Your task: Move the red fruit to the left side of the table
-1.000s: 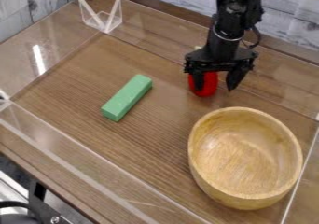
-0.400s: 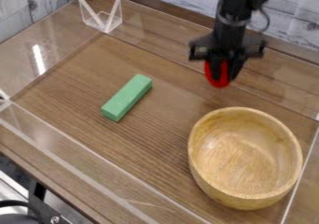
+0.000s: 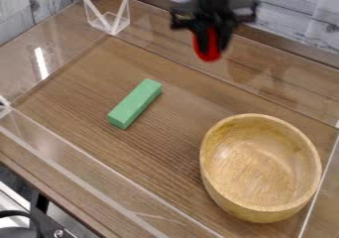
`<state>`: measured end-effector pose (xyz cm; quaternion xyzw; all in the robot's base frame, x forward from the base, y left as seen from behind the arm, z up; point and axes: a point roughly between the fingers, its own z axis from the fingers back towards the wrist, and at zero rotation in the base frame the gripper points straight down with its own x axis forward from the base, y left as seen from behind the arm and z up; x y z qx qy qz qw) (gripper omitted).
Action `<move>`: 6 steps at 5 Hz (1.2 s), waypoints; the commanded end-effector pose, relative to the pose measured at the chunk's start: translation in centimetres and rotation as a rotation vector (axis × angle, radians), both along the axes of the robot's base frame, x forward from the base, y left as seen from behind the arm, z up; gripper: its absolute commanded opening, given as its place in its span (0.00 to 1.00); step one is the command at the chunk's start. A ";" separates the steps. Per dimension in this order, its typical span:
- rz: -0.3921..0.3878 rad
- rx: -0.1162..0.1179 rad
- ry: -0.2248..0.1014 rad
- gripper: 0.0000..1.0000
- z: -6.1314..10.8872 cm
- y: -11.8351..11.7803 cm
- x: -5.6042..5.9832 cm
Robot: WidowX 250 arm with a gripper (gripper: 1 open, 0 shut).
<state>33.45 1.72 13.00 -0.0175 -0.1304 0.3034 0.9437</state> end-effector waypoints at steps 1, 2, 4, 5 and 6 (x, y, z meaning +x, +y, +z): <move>-0.015 0.030 -0.044 0.00 2.4 2.4 -1.4; -0.056 0.064 -0.043 0.00 1.5 6.3 -3.0; -0.079 0.146 -0.031 0.00 0.0 12.9 -4.1; -0.058 0.173 -0.013 0.00 -0.6 14.3 -3.8; -0.054 0.195 0.011 0.00 -1.9 15.7 -3.2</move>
